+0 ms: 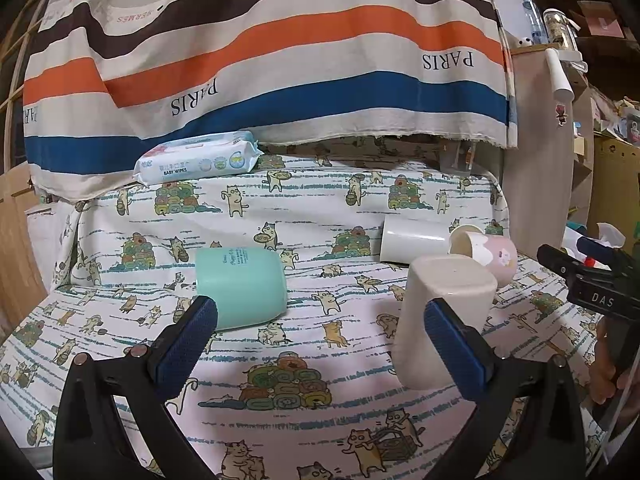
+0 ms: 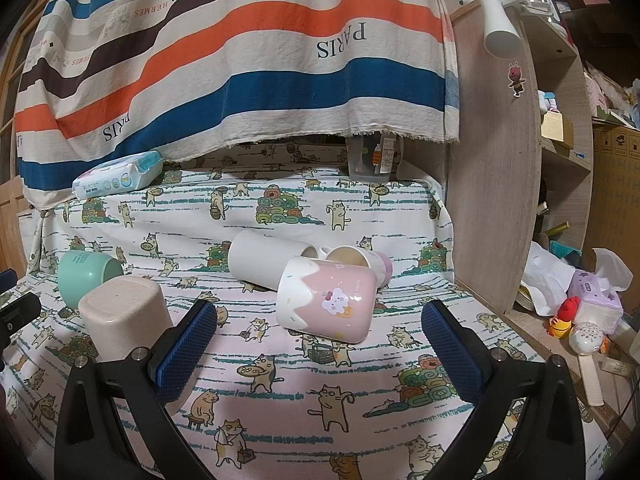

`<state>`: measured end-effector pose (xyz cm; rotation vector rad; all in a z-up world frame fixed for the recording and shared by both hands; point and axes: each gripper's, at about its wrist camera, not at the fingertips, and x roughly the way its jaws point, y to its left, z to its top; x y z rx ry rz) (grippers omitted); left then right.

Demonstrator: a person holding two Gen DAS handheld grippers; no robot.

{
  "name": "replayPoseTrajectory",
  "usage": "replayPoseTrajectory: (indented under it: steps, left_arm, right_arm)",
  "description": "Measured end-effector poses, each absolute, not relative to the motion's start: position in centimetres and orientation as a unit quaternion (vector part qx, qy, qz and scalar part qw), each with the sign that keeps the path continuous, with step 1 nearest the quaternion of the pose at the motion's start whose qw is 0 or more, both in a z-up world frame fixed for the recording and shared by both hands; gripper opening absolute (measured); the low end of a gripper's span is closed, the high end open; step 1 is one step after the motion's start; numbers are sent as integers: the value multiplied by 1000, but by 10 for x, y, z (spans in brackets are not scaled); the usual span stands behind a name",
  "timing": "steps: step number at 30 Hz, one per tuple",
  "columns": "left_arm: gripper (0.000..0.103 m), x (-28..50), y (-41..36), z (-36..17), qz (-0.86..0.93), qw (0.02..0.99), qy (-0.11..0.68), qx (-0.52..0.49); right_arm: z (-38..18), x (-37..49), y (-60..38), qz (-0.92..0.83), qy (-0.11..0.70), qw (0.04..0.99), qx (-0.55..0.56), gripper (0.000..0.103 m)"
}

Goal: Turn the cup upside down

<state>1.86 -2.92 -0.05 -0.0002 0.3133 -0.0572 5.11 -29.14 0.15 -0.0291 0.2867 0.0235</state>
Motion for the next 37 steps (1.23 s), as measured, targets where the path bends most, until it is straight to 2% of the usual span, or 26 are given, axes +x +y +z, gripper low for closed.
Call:
replayPoseTrajectory:
  steps: [37]
  left_arm:
    - [103, 18, -28, -1, -28, 987, 158, -1]
  right_arm:
    - [1, 51, -291, 12, 143, 990, -15, 103]
